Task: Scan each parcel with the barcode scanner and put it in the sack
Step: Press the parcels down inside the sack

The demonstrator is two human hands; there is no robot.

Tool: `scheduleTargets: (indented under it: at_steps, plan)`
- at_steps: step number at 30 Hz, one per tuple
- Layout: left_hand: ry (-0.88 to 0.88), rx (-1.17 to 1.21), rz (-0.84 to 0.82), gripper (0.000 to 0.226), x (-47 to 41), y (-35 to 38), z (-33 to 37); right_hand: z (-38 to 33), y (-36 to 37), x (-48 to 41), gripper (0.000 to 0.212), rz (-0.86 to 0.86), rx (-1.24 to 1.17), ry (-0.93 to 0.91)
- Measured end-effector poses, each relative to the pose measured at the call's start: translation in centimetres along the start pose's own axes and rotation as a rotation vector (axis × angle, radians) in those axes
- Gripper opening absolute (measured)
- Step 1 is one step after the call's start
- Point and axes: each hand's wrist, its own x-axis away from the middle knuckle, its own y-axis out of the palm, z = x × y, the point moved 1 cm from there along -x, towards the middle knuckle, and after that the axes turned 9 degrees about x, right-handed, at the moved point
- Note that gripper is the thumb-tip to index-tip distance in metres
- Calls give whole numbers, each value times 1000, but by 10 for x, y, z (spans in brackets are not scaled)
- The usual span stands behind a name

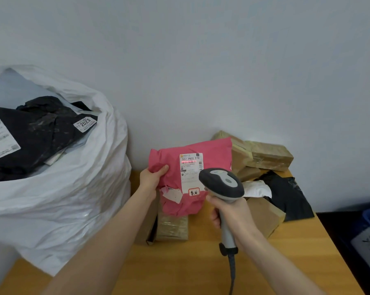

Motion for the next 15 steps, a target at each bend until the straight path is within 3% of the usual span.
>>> scheduleTargets:
  at_steps: [15]
  plan:
    - [-1, -2, 40, 57, 3, 5, 2, -3, -8, 6, 25, -48, 19, -14]
